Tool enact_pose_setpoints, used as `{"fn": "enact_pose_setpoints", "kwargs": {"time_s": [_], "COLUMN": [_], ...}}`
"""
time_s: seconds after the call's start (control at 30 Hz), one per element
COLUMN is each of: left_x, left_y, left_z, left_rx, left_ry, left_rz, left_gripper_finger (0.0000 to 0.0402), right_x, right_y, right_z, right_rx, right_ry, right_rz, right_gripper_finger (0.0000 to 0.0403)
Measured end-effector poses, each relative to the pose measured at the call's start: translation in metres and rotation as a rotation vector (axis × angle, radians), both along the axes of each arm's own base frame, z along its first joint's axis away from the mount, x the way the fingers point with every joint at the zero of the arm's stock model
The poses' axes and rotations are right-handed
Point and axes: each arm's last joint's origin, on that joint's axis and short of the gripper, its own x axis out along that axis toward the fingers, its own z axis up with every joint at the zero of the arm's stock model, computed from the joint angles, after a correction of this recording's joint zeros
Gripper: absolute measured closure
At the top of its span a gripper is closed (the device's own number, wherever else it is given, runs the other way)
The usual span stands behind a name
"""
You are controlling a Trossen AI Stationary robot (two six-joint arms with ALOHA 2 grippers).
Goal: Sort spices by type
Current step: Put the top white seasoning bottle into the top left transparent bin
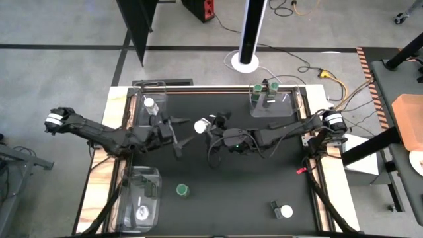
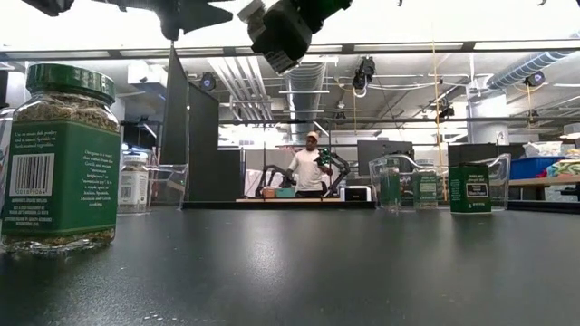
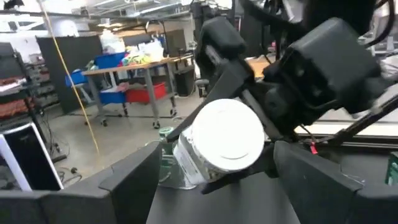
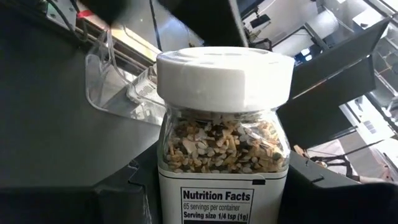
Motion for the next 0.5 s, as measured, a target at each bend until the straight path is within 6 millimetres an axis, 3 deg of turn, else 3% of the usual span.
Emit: {"fn": "enact_pose_setpoints", "kwargs": {"time_s": [0.1, 0.23, 0.5], "left_x": [0.009, 0.02, 0.05], "left_y": [-0.001, -0.001, -0.004], "left_z": [-0.005, -0.009, 0.0], "left_rx": [0.0, 0.019, 0.079], "left_ry": [-0.009, -0.026, 0.025], "left_rz": [-0.06, -0.016, 0.039], "left_gripper_finger": [0.0109, 0.0109, 0.0109], "right_x": [0.0, 0.0, 0.0], "right_y": [0.0, 0.0, 0.0], "right_z": [0.0, 0.0, -0.001], "right_rx": [0.0, -0.001, -0.002], "right_ry": [0.001, 0.004, 0.014], "right_rz": [0.0, 0.001, 0.001], "right_gripper_finger": [0.0215, 0.0215, 0.0215]}}
